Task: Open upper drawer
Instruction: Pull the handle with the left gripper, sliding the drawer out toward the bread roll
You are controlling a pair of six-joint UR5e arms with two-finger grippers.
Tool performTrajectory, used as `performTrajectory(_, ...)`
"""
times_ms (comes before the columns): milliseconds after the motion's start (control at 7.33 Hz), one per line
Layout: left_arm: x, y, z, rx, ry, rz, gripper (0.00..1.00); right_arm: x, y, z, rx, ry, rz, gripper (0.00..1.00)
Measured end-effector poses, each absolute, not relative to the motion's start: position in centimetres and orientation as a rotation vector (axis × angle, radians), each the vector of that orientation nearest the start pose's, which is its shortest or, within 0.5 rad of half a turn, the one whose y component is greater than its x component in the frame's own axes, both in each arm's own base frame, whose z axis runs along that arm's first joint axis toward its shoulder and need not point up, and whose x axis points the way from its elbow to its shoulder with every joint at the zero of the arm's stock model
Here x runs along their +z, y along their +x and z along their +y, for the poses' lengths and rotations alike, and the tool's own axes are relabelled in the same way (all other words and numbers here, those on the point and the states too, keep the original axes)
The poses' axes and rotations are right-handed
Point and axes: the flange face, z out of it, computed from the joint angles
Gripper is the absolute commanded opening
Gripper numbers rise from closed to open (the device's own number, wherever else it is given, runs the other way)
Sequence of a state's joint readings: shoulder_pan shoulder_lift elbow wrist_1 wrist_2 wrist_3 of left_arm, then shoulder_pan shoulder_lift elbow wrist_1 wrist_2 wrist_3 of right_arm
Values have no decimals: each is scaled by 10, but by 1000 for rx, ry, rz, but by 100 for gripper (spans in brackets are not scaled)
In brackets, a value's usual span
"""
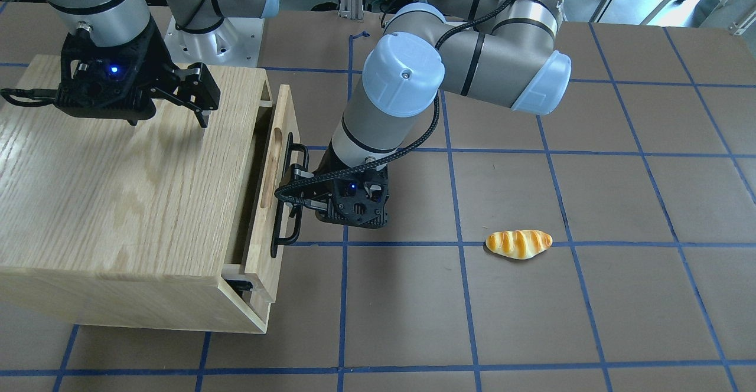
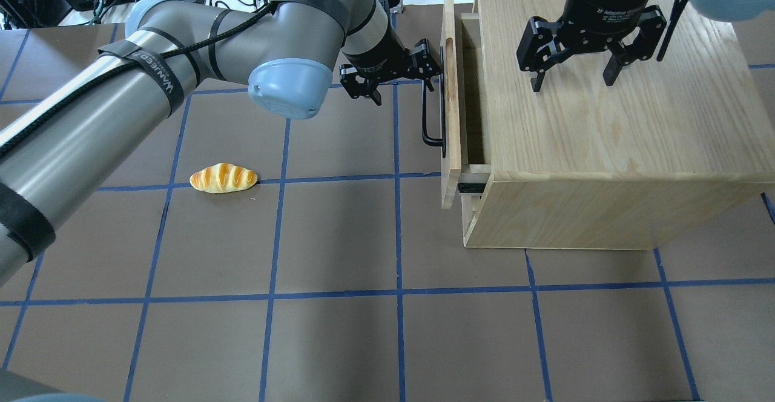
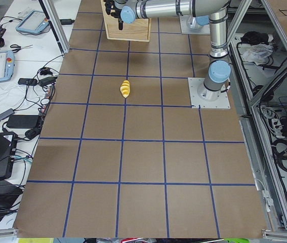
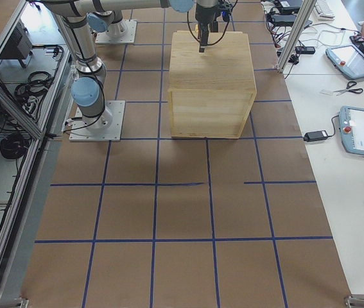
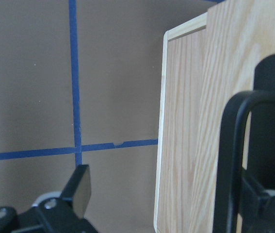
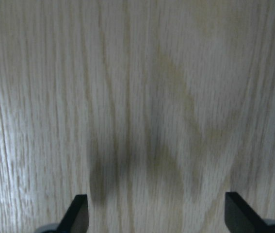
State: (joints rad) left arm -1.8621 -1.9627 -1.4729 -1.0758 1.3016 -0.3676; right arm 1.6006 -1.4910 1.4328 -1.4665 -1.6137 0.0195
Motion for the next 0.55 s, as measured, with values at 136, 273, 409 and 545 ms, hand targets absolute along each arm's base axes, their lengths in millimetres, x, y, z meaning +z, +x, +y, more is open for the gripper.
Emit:
performTrajectory(136, 366, -334, -584, -171, -101, 3449, 100, 505, 144, -516, 72, -18, 3185, 100)
performTrajectory(273, 368, -328, -587, -174, -112, 3447, 100, 505, 145, -516, 72, -19, 3185, 100)
performTrajectory(409, 370, -318, -591, -178, -113, 3445, 100, 505, 145, -516, 72, -20, 3185, 100)
performTrajectory(545, 371, -308, -595, -172, -103, 3441, 100, 505, 145, -516, 72, -21, 3185, 100)
